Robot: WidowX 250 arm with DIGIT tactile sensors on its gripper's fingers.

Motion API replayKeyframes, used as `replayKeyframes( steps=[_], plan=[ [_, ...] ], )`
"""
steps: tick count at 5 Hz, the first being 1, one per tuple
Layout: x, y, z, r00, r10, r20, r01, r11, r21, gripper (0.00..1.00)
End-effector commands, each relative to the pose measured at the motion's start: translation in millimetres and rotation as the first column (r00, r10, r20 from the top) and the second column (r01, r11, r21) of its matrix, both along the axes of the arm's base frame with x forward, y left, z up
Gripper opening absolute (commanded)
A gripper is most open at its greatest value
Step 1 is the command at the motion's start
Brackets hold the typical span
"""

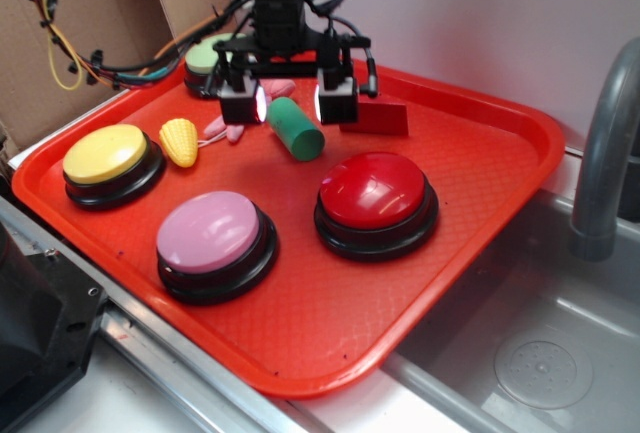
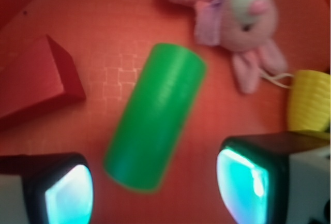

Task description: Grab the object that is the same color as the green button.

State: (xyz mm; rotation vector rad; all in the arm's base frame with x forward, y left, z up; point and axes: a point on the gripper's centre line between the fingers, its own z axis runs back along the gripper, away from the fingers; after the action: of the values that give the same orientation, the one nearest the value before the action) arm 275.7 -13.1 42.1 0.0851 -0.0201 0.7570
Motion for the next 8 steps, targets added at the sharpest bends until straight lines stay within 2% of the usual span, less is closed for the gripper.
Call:
replayKeyframes(
  steps=[1, 2, 3, 4, 5, 6, 7, 8],
  plan=[
    [5, 22, -15, 0.994, 0.082, 0.079, -0.08, 0.996, -0.028, 1.0],
    [3, 24, -16, 0.991, 0.105, 0.085, -0.102, 0.994, -0.047, 1.0],
    [3, 24, -16, 0.99, 0.107, 0.09, -0.102, 0.993, -0.059, 0.0],
    [1, 25, 7, 0.995, -0.034, 0.096, 0.039, 0.998, -0.051, 0.0],
    [-3, 22, 42, 0.973, -0.201, 0.111, 0.205, 0.978, -0.029, 0.0],
    [-16, 21, 86, 0.914, -0.397, 0.079, 0.398, 0.917, 0.005, 0.0],
    [-29, 35, 132, 0.857, -0.511, 0.066, 0.515, 0.853, -0.086, 0.0],
    [-39, 47, 160, 0.8, -0.596, 0.068, 0.599, 0.791, -0.121, 0.0]
  ],
)
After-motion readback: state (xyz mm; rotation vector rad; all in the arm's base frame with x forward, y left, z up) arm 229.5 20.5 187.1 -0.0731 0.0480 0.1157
